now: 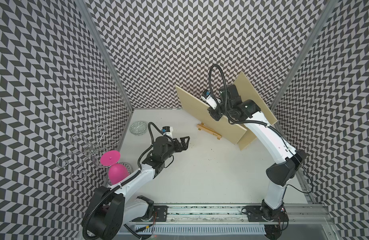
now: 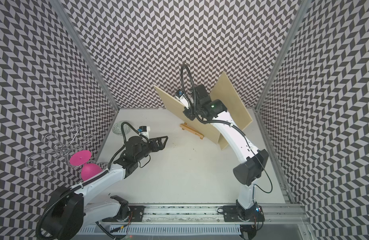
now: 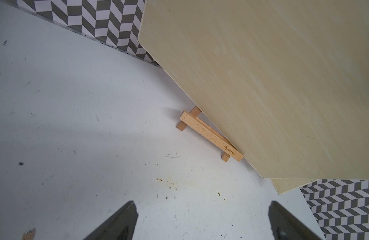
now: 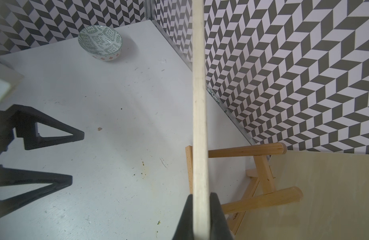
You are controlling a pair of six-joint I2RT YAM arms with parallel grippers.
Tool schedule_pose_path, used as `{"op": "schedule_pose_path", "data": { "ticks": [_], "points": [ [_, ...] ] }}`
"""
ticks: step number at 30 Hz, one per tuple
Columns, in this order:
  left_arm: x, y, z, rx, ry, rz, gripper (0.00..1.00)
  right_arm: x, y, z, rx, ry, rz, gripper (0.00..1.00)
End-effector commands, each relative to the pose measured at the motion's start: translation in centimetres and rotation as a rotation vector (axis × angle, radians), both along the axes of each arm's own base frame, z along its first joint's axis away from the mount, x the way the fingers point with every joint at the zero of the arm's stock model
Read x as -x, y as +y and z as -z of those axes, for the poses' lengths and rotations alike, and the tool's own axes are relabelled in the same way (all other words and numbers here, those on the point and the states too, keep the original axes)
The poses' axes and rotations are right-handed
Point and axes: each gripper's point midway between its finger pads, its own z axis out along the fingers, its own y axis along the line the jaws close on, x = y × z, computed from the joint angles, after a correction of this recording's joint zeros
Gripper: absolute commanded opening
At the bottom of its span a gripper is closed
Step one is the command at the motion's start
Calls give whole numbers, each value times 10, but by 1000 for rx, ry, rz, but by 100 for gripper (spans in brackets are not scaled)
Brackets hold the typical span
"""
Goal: Assemble the easel
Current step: Adjust the easel at the center of the board.
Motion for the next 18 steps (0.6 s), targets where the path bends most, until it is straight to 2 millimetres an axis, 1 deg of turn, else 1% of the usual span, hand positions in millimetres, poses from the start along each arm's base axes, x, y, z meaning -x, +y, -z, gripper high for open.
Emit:
{"op": "schedule_pose_path", "data": {
  "ticks": [1, 6, 8, 11, 16, 18],
  "points": [
    [0, 1, -10, 14, -35, -11, 100, -4, 27, -80, -236, -167, -4, 0],
    [2, 5, -10, 3, -37, -26, 100, 3, 47, -90, -287, -137, -28, 0],
    [2, 6, -10, 4, -36, -31, 100, 2, 47, -96, -309, -137, -6, 0],
    [3, 7, -10, 2, -34, -33, 100, -5, 37, -104, -321, -155, 46, 0],
    [3, 8, -9, 6, -32, -37, 100, -19, 7, -116, -376, -150, 164, 0],
    [3, 7, -9, 7, -31, -38, 100, -20, 1, -122, -416, -140, 188, 0]
  ]
}}
